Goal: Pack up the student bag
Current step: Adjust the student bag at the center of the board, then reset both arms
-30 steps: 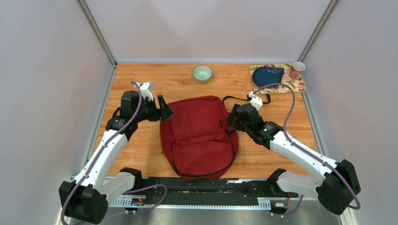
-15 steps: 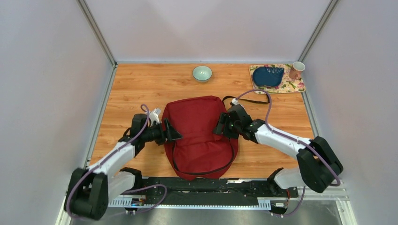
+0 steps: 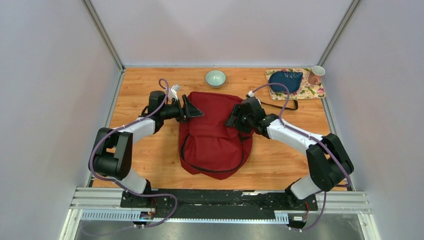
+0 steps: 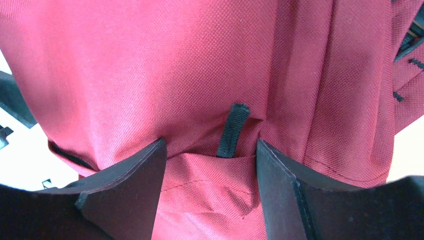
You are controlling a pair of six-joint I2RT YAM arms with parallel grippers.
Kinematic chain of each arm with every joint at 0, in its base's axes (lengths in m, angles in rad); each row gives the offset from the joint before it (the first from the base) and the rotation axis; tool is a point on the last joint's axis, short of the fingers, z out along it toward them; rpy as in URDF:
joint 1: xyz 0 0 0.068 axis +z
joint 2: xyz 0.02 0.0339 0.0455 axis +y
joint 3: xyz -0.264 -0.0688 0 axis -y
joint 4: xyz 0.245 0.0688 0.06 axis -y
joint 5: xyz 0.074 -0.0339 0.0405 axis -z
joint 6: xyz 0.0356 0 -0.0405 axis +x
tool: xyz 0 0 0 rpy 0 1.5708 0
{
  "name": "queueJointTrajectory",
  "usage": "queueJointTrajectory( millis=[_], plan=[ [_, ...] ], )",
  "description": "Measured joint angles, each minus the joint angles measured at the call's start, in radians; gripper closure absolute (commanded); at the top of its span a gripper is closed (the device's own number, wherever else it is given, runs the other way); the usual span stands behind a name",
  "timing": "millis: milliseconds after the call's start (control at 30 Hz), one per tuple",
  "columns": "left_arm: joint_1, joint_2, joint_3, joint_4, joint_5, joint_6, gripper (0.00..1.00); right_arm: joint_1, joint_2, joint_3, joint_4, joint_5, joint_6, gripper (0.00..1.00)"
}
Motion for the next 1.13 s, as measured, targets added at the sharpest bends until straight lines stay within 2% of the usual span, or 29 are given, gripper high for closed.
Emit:
queueJointTrajectory(
  millis=[133, 300, 367, 500, 633, 800, 833, 867, 1133],
  plan=[
    [0.000, -0.016, -0.025, 0.025, 0.006, -0.003, 0.17, -0.035, 0.008, 0.002, 0.002, -0.010, -0.006, 0.33],
    [0.003, -0.151, -0.142, -0.008, -0.026, 0.030, 0.17, -0.091, 0.001, 0.002, 0.018, -0.071, -0.050, 0.33],
    [0.002, -0.233, -0.158, -0.103, -0.077, 0.072, 0.17, -0.129, -0.010, 0.002, 0.028, -0.134, -0.085, 0.32],
    [-0.002, -0.423, -0.154, -0.351, -0.297, 0.189, 0.17, -0.183, -0.122, -0.007, 0.013, -0.190, -0.180, 0.27],
    [-0.002, -0.612, -0.153, -0.521, -0.487, 0.283, 0.17, -0.207, -0.372, -0.032, -0.043, -0.091, -0.261, 0.24],
    [-0.002, -0.737, -0.142, -0.635, -0.597, 0.331, 0.16, -0.213, -0.631, -0.065, -0.116, 0.103, -0.311, 0.20],
    [-0.002, -0.750, -0.137, -0.654, -0.605, 0.337, 0.17, -0.214, -0.664, -0.066, -0.137, 0.134, -0.314, 0.19],
    [-0.002, -0.759, -0.130, -0.670, -0.612, 0.341, 0.16, -0.215, -0.691, -0.066, -0.157, 0.159, -0.317, 0.12],
    [-0.002, -0.798, -0.087, -0.721, -0.661, 0.348, 0.16, -0.215, -0.805, -0.055, -0.241, 0.225, -0.328, 0.07]
  ],
)
